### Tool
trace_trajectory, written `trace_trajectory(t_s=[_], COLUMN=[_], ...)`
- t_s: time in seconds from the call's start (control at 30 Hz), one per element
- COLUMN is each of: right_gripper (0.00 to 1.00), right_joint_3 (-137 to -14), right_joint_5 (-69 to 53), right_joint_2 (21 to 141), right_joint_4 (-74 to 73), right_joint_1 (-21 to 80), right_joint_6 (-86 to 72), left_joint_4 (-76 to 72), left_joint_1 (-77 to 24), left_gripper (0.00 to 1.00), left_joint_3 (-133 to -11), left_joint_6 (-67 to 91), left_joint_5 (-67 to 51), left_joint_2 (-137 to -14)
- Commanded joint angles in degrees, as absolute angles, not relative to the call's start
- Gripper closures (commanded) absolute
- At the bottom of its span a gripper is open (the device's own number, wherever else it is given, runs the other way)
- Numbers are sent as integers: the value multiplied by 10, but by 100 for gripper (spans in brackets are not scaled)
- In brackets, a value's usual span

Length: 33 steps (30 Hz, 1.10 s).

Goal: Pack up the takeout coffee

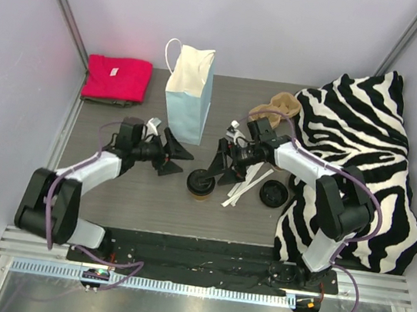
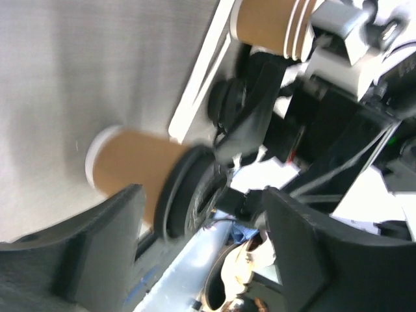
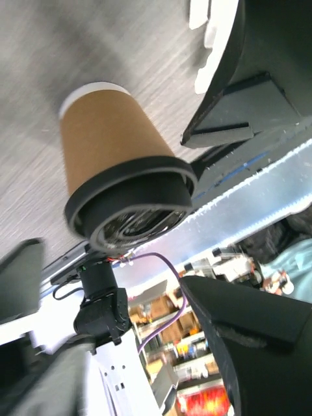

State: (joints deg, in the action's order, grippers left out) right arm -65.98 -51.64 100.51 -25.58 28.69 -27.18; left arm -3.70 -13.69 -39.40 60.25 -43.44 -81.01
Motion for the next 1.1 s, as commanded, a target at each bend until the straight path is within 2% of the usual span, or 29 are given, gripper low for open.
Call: trace_trajectory(t_s=[0.0,0.03,0.3,1.07], right_gripper=[10,9,3,0], right_joint_3=[-699,-702,-714,-691], right_joint_5=[-494,-484,-476,-496], right_joint_2=[982,983,995,969], right_joint_4=[-272,-272,-276,-293], right_joint_1=[280,279,265,228], right_joint_6=[-236,-232,-228,-222], left_joint_4=[-5,-1,-17,-209], left_joint_1=[-134,-134,-165,-197], left_gripper=[9,1,0,0], left_joint_3=[-333,-327,-316,-429], left_joint_6=[649,653,689,744], left_joint_5=[-443,-437,-425,-410], left_joint_2=[-716,-707,-725,-901])
